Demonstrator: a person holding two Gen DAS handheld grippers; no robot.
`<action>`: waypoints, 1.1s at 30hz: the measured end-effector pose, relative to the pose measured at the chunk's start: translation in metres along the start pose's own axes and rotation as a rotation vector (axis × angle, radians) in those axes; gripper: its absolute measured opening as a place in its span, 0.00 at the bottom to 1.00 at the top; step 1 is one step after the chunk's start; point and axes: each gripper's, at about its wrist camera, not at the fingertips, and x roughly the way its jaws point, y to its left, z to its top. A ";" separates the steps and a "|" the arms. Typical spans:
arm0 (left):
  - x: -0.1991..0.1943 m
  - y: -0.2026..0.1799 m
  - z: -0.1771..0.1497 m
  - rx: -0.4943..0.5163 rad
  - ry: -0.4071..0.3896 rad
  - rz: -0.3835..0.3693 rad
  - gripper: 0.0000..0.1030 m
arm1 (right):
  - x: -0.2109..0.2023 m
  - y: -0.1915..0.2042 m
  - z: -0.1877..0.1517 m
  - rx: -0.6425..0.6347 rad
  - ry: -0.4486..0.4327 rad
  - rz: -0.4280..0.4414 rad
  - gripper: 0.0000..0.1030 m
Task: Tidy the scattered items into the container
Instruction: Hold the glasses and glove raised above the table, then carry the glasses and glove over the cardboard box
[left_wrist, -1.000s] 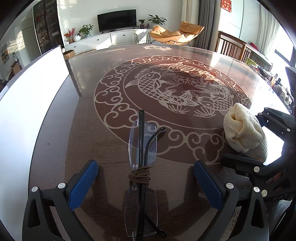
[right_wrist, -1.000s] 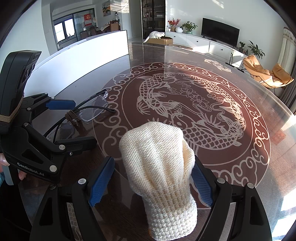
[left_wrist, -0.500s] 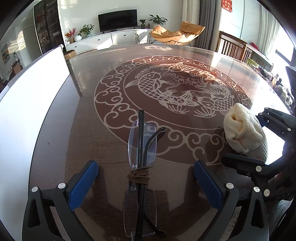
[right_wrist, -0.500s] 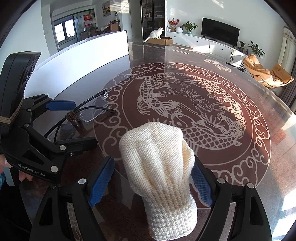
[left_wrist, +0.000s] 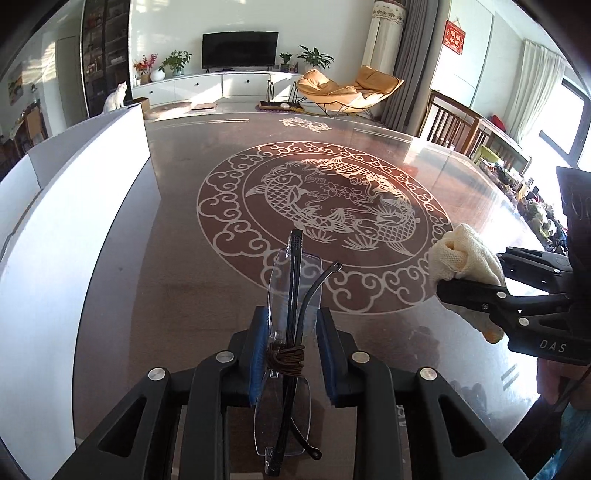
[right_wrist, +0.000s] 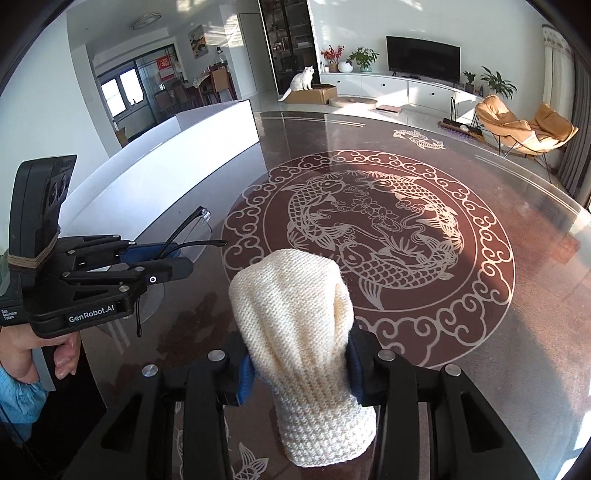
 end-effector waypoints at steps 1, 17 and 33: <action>-0.007 0.000 -0.009 -0.010 0.003 -0.011 0.25 | -0.002 0.003 -0.005 0.009 0.010 0.007 0.39; -0.128 0.076 -0.046 -0.145 -0.086 0.067 0.25 | 0.017 0.094 -0.013 -0.110 0.090 0.160 0.39; -0.142 0.304 0.091 -0.319 -0.146 0.294 0.25 | 0.082 0.276 0.252 -0.343 -0.086 0.297 0.40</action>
